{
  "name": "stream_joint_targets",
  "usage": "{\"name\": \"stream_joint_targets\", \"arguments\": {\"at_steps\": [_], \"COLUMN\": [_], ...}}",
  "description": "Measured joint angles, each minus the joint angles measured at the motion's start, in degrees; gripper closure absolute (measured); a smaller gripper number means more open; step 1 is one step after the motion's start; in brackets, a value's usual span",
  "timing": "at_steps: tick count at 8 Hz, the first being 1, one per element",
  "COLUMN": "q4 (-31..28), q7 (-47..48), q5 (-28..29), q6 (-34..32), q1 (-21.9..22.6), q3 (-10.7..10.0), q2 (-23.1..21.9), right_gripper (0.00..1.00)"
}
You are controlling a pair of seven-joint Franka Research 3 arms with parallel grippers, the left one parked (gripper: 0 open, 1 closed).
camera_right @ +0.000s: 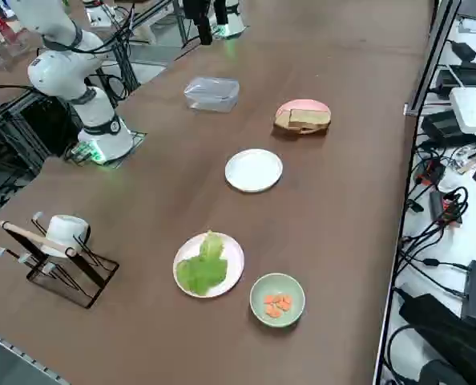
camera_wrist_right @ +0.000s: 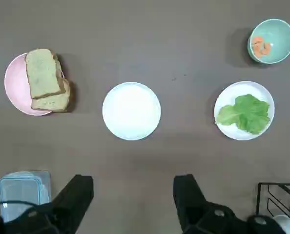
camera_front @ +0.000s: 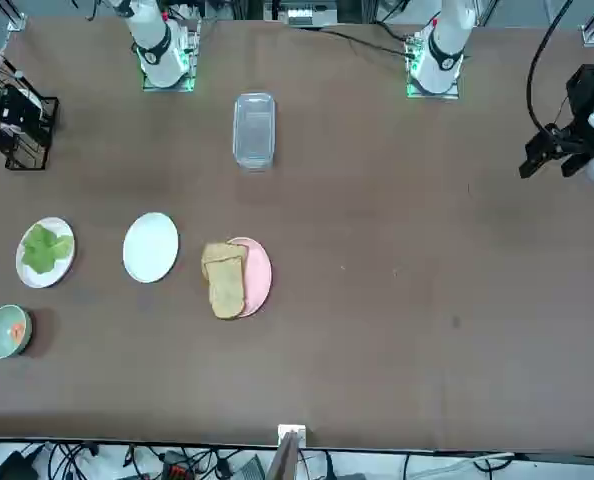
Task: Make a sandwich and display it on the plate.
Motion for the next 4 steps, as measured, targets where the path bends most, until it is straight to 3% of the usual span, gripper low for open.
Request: {"name": "stream_joint_targets", "arguments": {"at_steps": [4], "q4": [0.10], "q7": [0.12], "q5": [0.17], "q6": [0.58], "q1": [0.53], "q3": [0.12], "q2": [0.98], "right_gripper": [0.00]}}
